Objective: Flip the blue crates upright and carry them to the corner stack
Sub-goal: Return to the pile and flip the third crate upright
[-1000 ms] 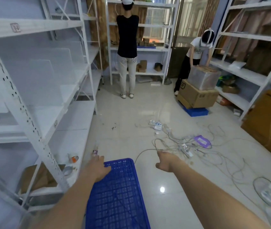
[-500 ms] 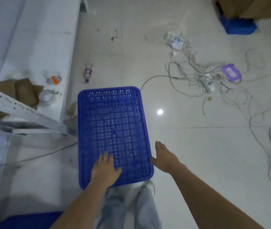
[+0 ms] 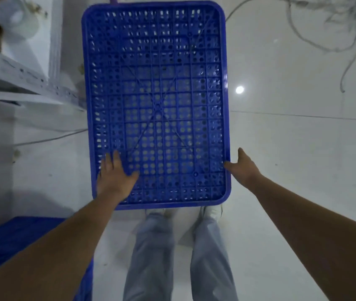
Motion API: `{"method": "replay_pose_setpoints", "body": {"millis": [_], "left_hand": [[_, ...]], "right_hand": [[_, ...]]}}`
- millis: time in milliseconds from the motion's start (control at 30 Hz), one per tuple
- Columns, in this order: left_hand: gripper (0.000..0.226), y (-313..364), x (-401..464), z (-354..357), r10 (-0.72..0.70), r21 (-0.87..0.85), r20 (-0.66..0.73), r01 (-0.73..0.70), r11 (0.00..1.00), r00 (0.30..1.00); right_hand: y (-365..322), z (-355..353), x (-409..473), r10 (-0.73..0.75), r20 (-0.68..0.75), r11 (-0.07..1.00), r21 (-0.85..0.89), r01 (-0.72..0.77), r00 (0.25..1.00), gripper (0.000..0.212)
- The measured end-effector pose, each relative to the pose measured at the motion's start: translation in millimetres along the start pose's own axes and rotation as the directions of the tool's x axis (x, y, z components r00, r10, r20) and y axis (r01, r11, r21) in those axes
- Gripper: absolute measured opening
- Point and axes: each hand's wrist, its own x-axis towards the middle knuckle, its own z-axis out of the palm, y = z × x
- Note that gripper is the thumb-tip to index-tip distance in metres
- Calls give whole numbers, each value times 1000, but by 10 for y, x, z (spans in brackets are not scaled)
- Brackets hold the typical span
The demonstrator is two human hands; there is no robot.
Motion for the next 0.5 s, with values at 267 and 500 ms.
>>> {"method": "replay_pose_setpoints", "body": {"millis": [267, 500], "left_hand": [[99, -330, 910, -160, -297, -642, -86, 175, 746, 951], [44, -370, 947, -363, -330, -898, 115, 240, 369, 937]], "right_hand": [[-410, 16, 810, -52, -144, 935, 342, 99, 988, 38], [-453, -60, 940, 10, -175, 914, 400, 62, 984, 32]]}}
